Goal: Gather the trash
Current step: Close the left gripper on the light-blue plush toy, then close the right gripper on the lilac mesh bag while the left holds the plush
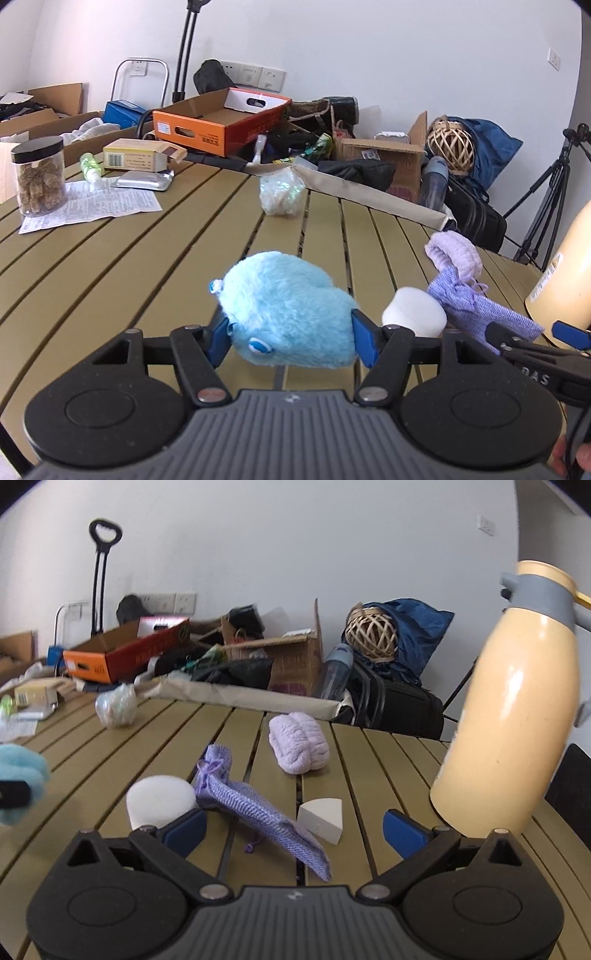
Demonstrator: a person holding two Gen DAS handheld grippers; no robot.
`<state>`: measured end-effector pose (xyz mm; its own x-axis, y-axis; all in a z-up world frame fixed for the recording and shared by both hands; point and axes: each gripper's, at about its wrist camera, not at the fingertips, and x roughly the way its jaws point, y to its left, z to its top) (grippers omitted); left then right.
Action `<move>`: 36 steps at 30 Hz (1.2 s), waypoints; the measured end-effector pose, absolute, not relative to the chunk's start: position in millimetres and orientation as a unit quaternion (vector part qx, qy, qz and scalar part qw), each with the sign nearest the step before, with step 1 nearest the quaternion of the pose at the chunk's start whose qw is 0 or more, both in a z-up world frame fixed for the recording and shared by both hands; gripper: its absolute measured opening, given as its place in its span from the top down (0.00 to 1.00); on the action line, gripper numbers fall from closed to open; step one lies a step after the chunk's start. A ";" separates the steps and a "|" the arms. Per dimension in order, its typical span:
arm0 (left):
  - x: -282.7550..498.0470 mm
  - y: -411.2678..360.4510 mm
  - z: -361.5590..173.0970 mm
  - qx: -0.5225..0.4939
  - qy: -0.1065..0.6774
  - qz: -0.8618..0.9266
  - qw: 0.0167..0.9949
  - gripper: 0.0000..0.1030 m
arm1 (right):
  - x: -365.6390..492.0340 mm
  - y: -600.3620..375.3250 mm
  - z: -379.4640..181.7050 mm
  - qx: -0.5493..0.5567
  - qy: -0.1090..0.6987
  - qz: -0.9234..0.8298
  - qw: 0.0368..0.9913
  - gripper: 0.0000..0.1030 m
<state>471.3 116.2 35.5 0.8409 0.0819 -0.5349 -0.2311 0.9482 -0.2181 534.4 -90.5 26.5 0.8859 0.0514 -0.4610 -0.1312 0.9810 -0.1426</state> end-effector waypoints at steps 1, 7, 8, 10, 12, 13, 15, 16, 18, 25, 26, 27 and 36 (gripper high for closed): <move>470.1 117.6 36.4 -0.137 0.268 0.084 0.950 0.36 | 539.4 -89.4 26.2 -0.084 0.241 0.053 0.965 0.01; 463.7 125.1 41.4 -0.138 0.256 0.090 0.953 0.36 | 565.7 -76.2 15.7 -0.127 0.257 0.055 0.956 0.04; 463.9 126.3 41.4 -0.138 0.256 0.091 0.952 0.36 | 567.7 -73.8 14.2 -0.135 0.255 0.059 0.956 0.06; 464.7 127.6 40.8 -0.139 0.258 0.091 0.952 0.36 | 571.1 -69.5 11.2 -0.151 0.251 0.061 0.954 0.06; 465.2 127.2 40.1 -0.139 0.260 0.091 0.951 0.36 | 575.3 -67.2 8.9 -0.159 0.251 0.057 0.953 0.07; 465.1 127.3 40.1 -0.139 0.260 0.091 0.951 0.36 | 576.6 -66.5 7.9 -0.160 0.252 0.055 0.953 0.09; 464.4 127.5 40.7 -0.140 0.259 0.090 0.952 0.36 | 577.8 -65.3 6.2 -0.166 0.248 0.054 0.953 0.21; 464.0 127.9 40.9 -0.140 0.258 0.089 0.952 0.36 | 577.9 -65.1 5.7 -0.169 0.245 0.053 0.953 0.24; 463.9 128.0 41.1 -0.141 0.258 0.089 0.952 0.36 | 577.7 -64.4 4.8 -0.170 0.245 0.060 0.953 0.43; 462.6 129.4 42.2 -0.146 0.260 0.090 0.950 0.36 | 570.1 -60.9 4.8 -0.162 0.259 0.096 0.947 0.93; 461.9 129.8 42.6 -0.146 0.259 0.090 0.951 0.36 | 568.0 -61.9 5.8 -0.157 0.256 0.096 0.949 0.94; 461.4 130.4 43.3 -0.146 0.258 0.090 0.951 0.36 | 565.6 -62.8 6.9 -0.152 0.252 0.095 0.951 0.95; 452.3 134.8 47.2 -0.147 0.250 0.086 0.953 0.36 | 529.1 -67.2 25.9 -0.163 0.182 0.079 0.966 0.97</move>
